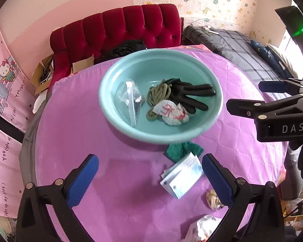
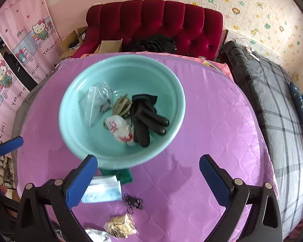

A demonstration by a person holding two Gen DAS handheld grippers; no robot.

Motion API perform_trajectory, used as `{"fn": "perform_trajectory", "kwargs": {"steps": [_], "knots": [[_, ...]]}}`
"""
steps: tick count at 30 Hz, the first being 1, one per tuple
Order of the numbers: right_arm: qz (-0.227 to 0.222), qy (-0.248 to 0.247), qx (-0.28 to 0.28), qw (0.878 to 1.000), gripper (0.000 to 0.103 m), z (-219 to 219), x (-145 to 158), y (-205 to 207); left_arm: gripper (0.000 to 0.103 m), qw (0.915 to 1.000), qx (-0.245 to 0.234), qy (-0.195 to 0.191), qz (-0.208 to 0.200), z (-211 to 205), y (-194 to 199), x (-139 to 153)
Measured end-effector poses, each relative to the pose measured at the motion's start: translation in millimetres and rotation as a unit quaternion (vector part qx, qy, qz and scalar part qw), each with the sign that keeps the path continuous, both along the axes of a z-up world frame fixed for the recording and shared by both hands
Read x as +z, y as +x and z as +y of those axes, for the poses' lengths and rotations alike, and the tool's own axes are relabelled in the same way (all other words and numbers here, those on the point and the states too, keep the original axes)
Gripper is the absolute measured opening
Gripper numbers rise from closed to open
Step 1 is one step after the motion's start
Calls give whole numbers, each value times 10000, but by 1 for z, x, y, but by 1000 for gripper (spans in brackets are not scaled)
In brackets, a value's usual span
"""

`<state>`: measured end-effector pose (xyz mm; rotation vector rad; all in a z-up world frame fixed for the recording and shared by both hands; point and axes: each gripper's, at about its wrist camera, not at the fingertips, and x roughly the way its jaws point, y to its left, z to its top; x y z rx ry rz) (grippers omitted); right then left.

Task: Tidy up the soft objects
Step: 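Withdraw both tools from the basin toward the table items, then grasp the gold snack packet with the right tool while the left tool grasps the white chip bag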

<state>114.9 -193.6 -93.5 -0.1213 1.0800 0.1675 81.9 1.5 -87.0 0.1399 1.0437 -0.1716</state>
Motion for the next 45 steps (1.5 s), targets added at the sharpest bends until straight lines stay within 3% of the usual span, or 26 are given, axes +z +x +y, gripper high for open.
{"fn": "perform_trajectory", "kwargs": {"steps": [9,25,33,45], "knots": [[-65,9,12,10000,103,-2,-6,-42,103,9999,12,110,-67,5,-32,-7],[37,50,-35,10000,103,-8,-35,-97,103,9998,57,-166,58,1,-81,-31],[121,86,45,9999,103,-3,-46,-107,103,9998,81,-138,83,-1,-91,-42],[702,137,171,9973,103,3,-82,-103,103,9997,68,-161,187,1,-98,-51]]}}
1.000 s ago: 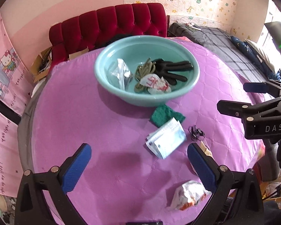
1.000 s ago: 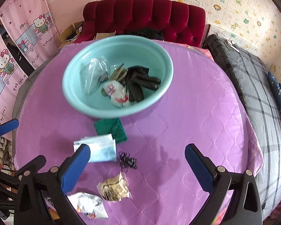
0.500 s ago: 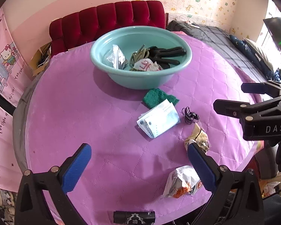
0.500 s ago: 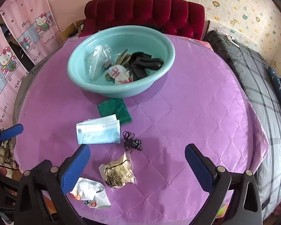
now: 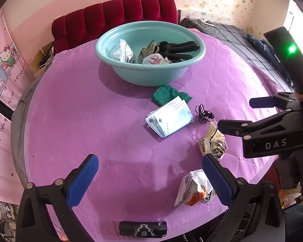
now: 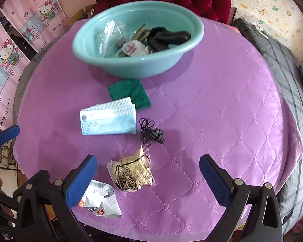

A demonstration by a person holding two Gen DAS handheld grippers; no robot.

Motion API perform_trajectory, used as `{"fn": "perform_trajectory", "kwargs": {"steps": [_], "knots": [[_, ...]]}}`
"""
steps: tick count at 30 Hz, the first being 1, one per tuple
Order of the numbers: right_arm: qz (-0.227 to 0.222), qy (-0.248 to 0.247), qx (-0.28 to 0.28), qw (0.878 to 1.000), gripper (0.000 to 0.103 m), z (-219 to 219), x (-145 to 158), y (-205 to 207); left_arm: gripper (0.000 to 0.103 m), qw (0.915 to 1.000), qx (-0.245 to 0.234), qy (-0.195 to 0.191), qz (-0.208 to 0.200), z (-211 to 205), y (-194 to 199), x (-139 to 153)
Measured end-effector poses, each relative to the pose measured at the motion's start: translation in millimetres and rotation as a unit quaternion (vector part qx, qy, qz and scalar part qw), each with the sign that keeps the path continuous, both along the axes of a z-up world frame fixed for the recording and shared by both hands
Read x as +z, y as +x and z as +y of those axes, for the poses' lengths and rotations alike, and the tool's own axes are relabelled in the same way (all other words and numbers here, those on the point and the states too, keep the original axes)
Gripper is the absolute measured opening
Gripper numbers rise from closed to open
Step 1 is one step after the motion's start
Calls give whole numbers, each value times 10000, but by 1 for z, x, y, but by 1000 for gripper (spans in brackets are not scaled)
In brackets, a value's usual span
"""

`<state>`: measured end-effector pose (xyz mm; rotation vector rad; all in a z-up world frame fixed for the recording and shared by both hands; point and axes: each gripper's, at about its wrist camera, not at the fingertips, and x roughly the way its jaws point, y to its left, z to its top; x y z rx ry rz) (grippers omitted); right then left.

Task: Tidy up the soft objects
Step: 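Grasp the gold snack packet with the right tool while the left tool grasps the white chip bag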

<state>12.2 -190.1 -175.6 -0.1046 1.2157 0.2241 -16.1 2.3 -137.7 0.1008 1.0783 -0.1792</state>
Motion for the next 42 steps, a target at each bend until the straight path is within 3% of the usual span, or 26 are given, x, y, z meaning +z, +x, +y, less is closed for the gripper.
{"fn": "perform_trajectory", "kwargs": {"steps": [22,24,28,29,42], "knots": [[963,9,348,9947,102,20,-73,16,103,9987,-84,-59,507,-6,-10,-28],[966,37,352,9947,98,22,-76,17,103,9984,-74,-134,548,-5,-11,-29],[1157,337,318,9922,78,22,-85,20,103,9980,-47,-167,611,-3,-15,-31],[1218,348,336,9914,66,24,-89,20,103,9979,-49,-183,624,-3,-15,-31],[845,260,163,9960,46,16,-81,4,103,9957,-363,-328,782,-18,-20,-38]]}}
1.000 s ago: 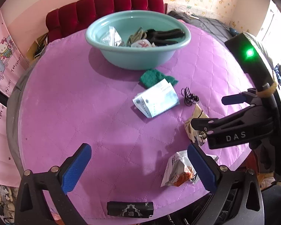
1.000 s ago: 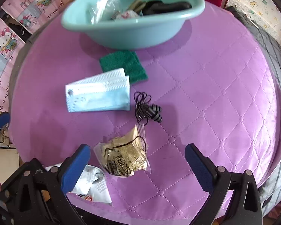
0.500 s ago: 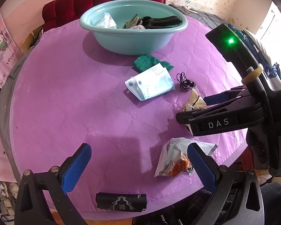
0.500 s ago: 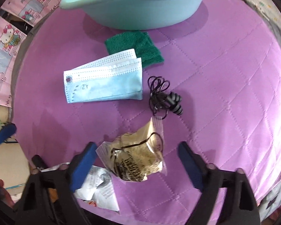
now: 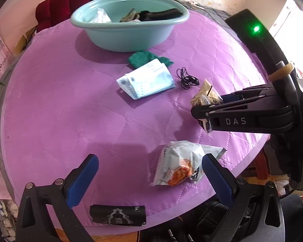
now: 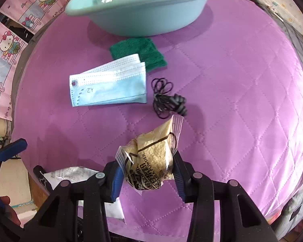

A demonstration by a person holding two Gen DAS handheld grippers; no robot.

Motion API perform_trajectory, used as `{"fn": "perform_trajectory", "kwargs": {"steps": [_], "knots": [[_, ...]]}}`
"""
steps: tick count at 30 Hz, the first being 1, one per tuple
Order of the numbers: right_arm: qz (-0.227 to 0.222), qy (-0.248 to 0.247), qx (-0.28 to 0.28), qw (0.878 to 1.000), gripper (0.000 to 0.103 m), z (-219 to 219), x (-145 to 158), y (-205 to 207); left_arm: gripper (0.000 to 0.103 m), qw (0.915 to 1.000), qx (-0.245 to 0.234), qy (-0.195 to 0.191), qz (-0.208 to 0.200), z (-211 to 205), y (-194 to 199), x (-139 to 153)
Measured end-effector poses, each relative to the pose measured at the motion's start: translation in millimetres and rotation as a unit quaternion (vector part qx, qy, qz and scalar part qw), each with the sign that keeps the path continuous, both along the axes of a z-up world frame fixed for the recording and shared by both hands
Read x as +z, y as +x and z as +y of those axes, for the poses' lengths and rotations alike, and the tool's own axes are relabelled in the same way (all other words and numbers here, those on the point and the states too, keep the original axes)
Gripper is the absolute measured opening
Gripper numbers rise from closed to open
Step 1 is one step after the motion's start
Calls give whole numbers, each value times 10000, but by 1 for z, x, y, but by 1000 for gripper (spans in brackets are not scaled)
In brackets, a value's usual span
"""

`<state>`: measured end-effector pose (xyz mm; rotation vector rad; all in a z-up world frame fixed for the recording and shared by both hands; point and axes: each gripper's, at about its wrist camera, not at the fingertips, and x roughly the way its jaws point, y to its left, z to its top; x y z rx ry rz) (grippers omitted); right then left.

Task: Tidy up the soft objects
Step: 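Grasp the gold snack packet with the right tool while the left tool grasps the white chip bag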

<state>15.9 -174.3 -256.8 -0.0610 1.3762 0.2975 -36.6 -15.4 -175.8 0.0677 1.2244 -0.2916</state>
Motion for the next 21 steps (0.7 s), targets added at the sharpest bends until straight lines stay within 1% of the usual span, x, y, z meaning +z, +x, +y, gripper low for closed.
{"fn": "perform_trajectory", "kwargs": {"steps": [7,8,13,18,21], "knots": [[-99,47,-204,9997,45,-12,5,-9,103,9994,-303,-73,179,-17,1,-8],[-109,60,-231,9997,45,-17,2,-5,103,9992,-344,-81,211,-20,1,-10],[-224,-35,-304,9993,45,-27,4,-7,103,9977,-546,-56,386,-31,2,-21],[-234,-27,-442,9987,45,-35,2,-8,103,9966,-612,-135,543,-35,4,-28],[-224,-51,-489,9985,46,-41,0,-8,102,9959,-644,-91,635,-37,6,-31]]}}
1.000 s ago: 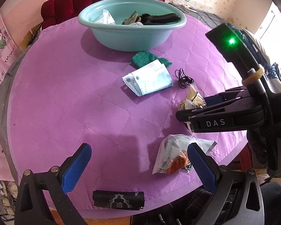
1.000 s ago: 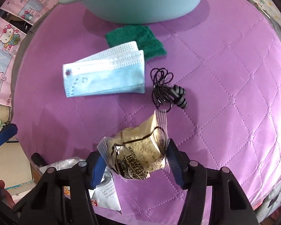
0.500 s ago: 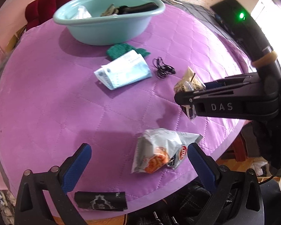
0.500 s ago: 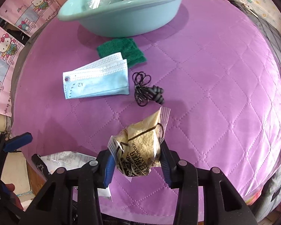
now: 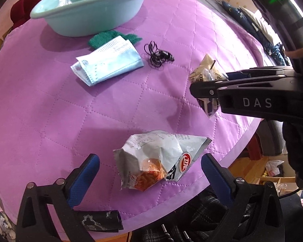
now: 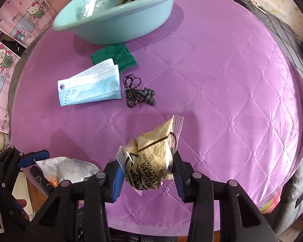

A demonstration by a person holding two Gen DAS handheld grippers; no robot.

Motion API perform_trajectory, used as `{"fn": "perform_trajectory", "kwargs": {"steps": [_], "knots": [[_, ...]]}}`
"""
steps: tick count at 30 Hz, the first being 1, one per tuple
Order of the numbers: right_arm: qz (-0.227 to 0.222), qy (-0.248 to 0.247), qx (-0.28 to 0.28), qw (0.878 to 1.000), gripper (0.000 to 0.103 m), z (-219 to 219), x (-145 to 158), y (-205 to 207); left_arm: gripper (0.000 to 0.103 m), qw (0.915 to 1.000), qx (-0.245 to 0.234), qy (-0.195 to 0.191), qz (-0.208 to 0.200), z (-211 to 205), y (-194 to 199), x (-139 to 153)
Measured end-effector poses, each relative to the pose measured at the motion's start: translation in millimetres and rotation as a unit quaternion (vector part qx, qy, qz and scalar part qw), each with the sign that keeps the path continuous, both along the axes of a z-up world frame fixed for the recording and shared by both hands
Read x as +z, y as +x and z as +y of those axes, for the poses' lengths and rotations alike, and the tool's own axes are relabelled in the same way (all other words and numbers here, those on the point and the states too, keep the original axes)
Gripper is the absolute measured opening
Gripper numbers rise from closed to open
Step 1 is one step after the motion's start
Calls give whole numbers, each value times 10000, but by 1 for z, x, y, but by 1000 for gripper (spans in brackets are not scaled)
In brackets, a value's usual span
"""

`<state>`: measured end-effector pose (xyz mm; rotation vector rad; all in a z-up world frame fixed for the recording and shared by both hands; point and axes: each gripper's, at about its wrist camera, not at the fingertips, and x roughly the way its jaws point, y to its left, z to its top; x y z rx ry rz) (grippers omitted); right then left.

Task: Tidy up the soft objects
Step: 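Grasp the gold snack packet with the right tool while the left tool grasps the white chip bag, then carry the gold packet and white chip bag over the teal basin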

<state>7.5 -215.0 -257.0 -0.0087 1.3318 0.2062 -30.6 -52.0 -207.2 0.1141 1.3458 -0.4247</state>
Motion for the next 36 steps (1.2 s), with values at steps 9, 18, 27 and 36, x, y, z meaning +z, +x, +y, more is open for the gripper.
{"fn": "perform_trajectory", "kwargs": {"steps": [9,18,27,36], "knots": [[81,-76,-54,9999,46,1,-14,3,59,9995,-102,-308,65,-2,0,-1],[17,-97,-42,9999,46,-3,4,-2,50,9990,-129,-432,-74,5,0,9],[-38,-129,0,9999,46,-1,21,-4,50,9990,-82,-401,-155,3,4,22],[-135,-137,96,9998,46,5,39,-4,50,9991,-26,-320,-271,4,12,37]]}}
